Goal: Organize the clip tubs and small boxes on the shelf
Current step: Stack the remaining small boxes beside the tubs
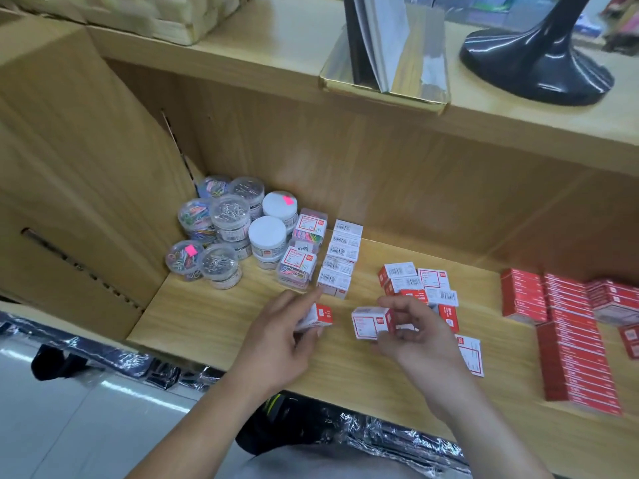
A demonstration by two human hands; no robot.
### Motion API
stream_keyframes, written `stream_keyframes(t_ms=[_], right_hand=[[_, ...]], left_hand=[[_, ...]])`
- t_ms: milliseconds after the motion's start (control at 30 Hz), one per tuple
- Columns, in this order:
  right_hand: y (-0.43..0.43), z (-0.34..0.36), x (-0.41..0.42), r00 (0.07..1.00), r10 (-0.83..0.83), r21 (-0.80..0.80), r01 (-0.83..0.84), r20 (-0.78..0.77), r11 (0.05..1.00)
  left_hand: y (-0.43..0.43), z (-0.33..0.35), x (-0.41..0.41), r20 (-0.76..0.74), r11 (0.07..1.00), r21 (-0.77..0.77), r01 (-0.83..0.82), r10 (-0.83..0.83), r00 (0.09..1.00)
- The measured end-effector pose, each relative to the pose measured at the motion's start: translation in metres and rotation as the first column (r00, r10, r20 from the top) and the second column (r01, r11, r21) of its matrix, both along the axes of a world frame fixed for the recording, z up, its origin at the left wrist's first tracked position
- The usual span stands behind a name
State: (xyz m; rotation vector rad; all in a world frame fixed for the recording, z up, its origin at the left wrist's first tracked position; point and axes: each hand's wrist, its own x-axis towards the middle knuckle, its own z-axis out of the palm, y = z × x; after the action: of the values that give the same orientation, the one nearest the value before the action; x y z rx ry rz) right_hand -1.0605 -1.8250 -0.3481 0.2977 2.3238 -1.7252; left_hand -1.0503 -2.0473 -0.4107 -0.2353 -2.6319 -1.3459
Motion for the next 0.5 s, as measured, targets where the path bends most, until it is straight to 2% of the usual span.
stream_keyframes(t_ms=[200, 267, 367, 500], right_hand=[[-0.025, -0.011, -0.015, 0.988, 0.07, 0.18, -0.044, -0.139, 0.983], [-0.033, -0.016, -0.014, 0.979, 0.147, 0.261, -0.107, -0.139, 0.959], [-0.042, -0.024, -0.012, 0.957, 0.217, 0.36, -0.136, -0.194, 0.923], [-0.042, -0.023, -0.013, 0.962, 0.187, 0.476, -0.071, -0.201, 0.876]], left_hand=[[-0.026, 0.02, 0.0, 0.066, 0.944, -0.292, 0.152, -0.139, 0.988], [-0.028, 0.021, 0.001, 0.115, 0.963, -0.206, 0.173, -0.152, 0.982], [-0.022, 0.011, 0.004, 0.135, 0.987, 0.087, 0.133, -0.143, 0.98], [-0.012, -0.007, 0.011, 0.071, 0.993, 0.11, -0.052, 0.044, 0.997]])
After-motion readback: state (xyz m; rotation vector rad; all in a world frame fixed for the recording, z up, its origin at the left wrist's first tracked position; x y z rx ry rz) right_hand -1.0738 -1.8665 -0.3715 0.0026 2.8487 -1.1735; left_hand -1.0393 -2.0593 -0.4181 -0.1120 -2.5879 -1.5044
